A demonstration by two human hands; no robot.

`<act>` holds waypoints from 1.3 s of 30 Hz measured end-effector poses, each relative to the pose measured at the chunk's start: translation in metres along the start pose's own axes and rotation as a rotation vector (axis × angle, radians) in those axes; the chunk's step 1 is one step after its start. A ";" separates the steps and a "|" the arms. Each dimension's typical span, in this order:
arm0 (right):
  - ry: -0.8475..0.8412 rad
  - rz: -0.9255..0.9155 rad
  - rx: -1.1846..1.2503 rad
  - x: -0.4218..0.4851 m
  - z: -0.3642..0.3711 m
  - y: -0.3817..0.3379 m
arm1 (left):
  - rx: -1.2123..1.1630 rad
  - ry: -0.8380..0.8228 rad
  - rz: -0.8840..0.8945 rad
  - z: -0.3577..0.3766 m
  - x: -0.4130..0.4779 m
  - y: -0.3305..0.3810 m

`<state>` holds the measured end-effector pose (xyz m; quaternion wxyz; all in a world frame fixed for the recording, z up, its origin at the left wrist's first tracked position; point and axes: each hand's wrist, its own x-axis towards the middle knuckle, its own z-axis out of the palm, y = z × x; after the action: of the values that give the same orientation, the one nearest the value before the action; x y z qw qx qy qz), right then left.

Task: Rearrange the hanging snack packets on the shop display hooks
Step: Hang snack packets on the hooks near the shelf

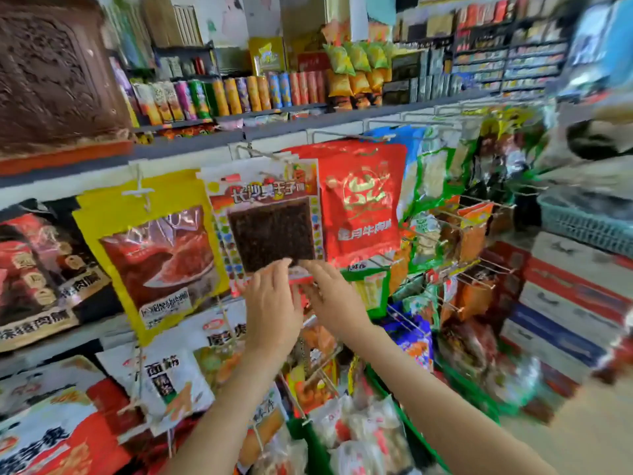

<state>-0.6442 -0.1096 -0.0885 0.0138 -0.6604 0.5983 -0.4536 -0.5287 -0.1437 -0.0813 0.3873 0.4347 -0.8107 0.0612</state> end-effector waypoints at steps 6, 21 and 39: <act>-0.118 0.211 -0.022 -0.087 -0.005 0.038 | -0.189 -0.281 0.012 0.027 -0.057 0.019; -0.367 0.587 -0.140 -0.198 -0.077 0.184 | -0.127 -0.759 -0.289 0.104 -0.152 0.080; -0.838 0.964 -0.104 -0.360 -0.048 0.403 | -0.149 -1.132 -0.700 0.307 -0.328 0.161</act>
<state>-0.9415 0.0897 -0.4961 0.4170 -0.4382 0.7932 -0.0705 -0.7205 0.0372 -0.4794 -0.0719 0.6091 -0.7021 -0.3617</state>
